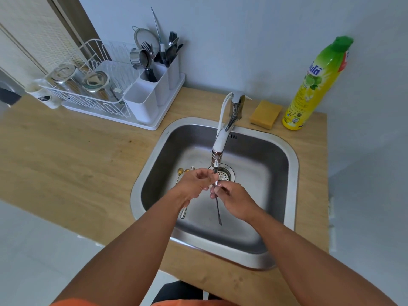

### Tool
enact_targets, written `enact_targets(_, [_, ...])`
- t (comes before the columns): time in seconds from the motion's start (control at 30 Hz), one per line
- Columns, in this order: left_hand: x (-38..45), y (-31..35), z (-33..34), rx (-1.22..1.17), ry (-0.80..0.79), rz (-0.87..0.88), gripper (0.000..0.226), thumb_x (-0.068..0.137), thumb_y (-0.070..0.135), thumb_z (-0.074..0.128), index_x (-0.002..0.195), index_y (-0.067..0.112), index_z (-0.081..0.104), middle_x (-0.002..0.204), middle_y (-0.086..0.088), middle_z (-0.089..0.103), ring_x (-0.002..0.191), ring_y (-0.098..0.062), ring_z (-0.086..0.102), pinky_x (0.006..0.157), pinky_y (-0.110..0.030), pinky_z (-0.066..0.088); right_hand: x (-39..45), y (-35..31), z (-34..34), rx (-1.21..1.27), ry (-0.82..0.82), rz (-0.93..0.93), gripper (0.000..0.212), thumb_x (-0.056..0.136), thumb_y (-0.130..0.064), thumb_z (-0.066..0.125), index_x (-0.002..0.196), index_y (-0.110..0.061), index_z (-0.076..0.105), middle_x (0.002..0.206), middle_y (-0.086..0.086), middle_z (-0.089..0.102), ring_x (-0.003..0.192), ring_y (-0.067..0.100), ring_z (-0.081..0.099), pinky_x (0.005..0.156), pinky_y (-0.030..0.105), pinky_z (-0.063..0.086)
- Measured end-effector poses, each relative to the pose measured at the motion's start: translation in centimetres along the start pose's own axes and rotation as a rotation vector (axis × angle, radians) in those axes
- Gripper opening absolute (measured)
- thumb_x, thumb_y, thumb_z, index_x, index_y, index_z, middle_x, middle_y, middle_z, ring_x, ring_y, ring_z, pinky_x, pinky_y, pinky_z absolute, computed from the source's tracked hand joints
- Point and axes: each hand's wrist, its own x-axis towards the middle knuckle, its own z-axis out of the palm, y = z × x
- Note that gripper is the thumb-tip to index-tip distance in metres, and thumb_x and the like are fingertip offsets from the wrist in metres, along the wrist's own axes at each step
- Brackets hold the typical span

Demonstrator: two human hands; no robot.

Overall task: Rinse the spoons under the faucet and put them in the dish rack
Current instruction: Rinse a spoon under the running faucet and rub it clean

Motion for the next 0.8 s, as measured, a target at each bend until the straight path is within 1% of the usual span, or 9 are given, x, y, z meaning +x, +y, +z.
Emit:
enact_targets(0.1, [0.5,-0.5,0.6,-0.058,0.093,0.04,0.024,0.085,0.042,0.082,0.093,0.02,0.078,0.066,0.016,0.072,0.052,0.005,0.059,0.042,-0.011,0.042,-0.1,0.0,0.6,-0.012,0.053,0.008,0.02,0.106,-0.019,0.053,0.1,-0.02,0.072,0.094,-0.007,0.078,0.091,0.004,0.073,0.085,0.027,0.053])
enact_targets(0.17, [0.4,-0.5,1.3,-0.094,0.121,0.055,0.015,0.093,0.038,0.076,0.092,0.022,0.078,0.065,0.016,0.073,0.053,0.004,0.062,0.042,-0.009,0.042,-0.1,0.1,0.9,-0.031,0.092,0.008,0.02,0.105,-0.021,0.055,0.096,-0.019,0.074,0.09,-0.012,0.077,0.086,0.001,0.071,0.08,0.028,0.053])
enact_targets(0.27, [0.2,-0.9,1.6,-0.072,0.173,0.092,0.016,0.102,0.03,0.064,0.101,0.022,0.078,0.08,0.011,0.077,0.074,-0.009,0.065,0.064,-0.017,0.05,-0.1,0.1,1.2,-0.047,0.146,0.025,0.021,0.102,-0.026,0.059,0.092,-0.022,0.077,0.081,-0.016,0.074,0.074,0.0,0.066,0.071,0.024,0.048])
enact_targets(0.4, [-0.8,-2.8,1.3,0.082,0.151,0.11,0.023,0.102,0.026,0.065,0.122,0.027,0.075,0.107,0.01,0.075,0.098,-0.009,0.065,0.091,-0.029,0.05,0.4,0.1,1.1,0.089,0.215,0.093,0.02,0.101,-0.024,0.062,0.094,-0.017,0.079,0.096,-0.007,0.077,0.091,0.008,0.07,0.083,0.025,0.053])
enact_targets(0.5, [-1.5,-4.1,1.6,0.121,0.042,0.031,0.015,0.1,0.028,0.067,0.104,0.038,0.078,0.095,0.016,0.08,0.093,-0.01,0.068,0.086,-0.029,0.053,1.1,-0.3,0.8,0.198,0.246,0.132,0.022,0.102,-0.016,0.061,0.089,-0.016,0.079,0.098,-0.016,0.076,0.087,-0.009,0.069,0.074,0.008,0.05])
enact_targets(0.57, [-1.8,-4.5,2.0,0.122,-0.044,0.003,0.013,0.102,0.03,0.065,0.105,0.034,0.077,0.093,0.014,0.081,0.087,-0.01,0.067,0.084,-0.026,0.055,1.7,-0.6,0.7,0.257,0.242,0.16,0.023,0.102,-0.015,0.062,0.085,-0.018,0.078,0.09,-0.016,0.077,0.078,-0.006,0.07,0.062,0.01,0.052])
enact_targets(0.67, [-2.1,-3.9,1.9,0.132,-0.079,0.021,0.017,0.102,0.036,0.063,0.108,0.03,0.078,0.087,0.016,0.079,0.067,0.007,0.064,0.06,-0.011,0.049,2.3,-0.8,0.0,0.266,0.236,0.171,0.019,0.098,-0.02,0.069,0.082,-0.017,0.079,0.083,-0.007,0.079,0.072,-0.001,0.069,0.061,0.013,0.052])
enact_targets(0.73, [-2.2,-3.5,1.2,0.15,-0.057,0.019,0.017,0.102,0.039,0.063,0.105,0.033,0.079,0.085,0.018,0.078,0.074,0.007,0.068,0.065,-0.017,0.048,2.6,-0.9,-0.7,0.275,0.245,0.171,0.017,0.094,-0.025,0.074,0.083,-0.015,0.081,0.083,-0.003,0.079,0.072,-0.001,0.068,0.066,0.012,0.05])
enact_targets(0.8, [-2.1,-3.1,0.6,0.165,-0.033,0.005,0.019,0.102,0.039,0.062,0.102,0.033,0.079,0.085,0.016,0.079,0.086,-0.003,0.067,0.074,-0.024,0.047,2.6,-0.8,-0.7,0.294,0.245,0.182,0.015,0.092,-0.027,0.076,0.081,-0.018,0.081,0.081,-0.005,0.079,0.071,-0.003,0.068,0.066,0.013,0.048])
